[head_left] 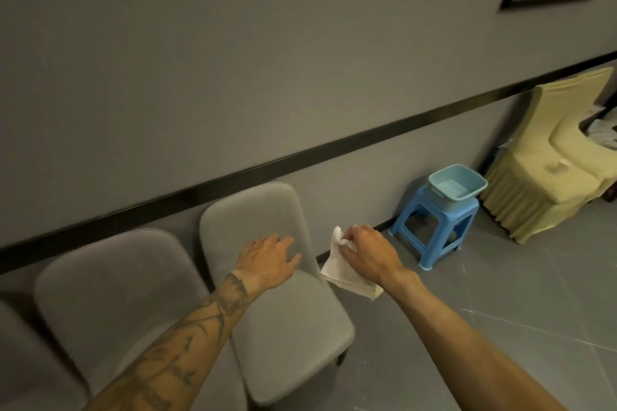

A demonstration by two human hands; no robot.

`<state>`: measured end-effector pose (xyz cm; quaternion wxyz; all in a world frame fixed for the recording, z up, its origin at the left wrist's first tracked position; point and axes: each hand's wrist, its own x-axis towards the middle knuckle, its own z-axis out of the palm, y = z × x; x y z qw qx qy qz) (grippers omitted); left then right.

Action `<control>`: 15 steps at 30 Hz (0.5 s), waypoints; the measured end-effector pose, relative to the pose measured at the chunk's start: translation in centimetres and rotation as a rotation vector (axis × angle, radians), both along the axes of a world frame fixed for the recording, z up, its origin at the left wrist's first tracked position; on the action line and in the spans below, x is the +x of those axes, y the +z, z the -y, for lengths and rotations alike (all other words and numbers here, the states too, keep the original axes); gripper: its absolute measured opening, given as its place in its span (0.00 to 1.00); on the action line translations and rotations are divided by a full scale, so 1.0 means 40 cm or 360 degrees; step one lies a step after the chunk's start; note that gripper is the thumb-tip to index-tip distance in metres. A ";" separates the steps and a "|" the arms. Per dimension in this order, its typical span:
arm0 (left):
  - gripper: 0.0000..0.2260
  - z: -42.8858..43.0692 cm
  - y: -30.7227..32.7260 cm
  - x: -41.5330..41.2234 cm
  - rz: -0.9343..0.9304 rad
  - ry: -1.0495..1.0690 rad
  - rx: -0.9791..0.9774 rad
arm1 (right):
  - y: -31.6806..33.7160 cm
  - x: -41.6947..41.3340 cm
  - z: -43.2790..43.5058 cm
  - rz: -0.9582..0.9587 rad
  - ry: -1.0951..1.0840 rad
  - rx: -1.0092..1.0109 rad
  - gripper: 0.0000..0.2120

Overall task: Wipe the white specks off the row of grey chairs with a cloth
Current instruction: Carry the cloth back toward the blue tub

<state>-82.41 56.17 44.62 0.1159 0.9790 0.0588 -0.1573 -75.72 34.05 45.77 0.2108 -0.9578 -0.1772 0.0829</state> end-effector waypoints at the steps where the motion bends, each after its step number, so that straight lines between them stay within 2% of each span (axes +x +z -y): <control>1: 0.27 0.039 0.000 0.052 -0.0006 -0.0003 0.0006 | 0.001 0.048 0.039 0.0013 -0.0009 0.0004 0.12; 10: 0.27 0.372 -0.057 0.569 0.0001 -0.0065 0.0028 | -0.051 0.527 0.406 0.0015 -0.0105 -0.0039 0.08; 15: 0.27 0.555 -0.054 0.816 -0.0014 -0.0095 0.0033 | -0.044 0.781 0.596 0.0013 -0.0139 -0.0092 0.09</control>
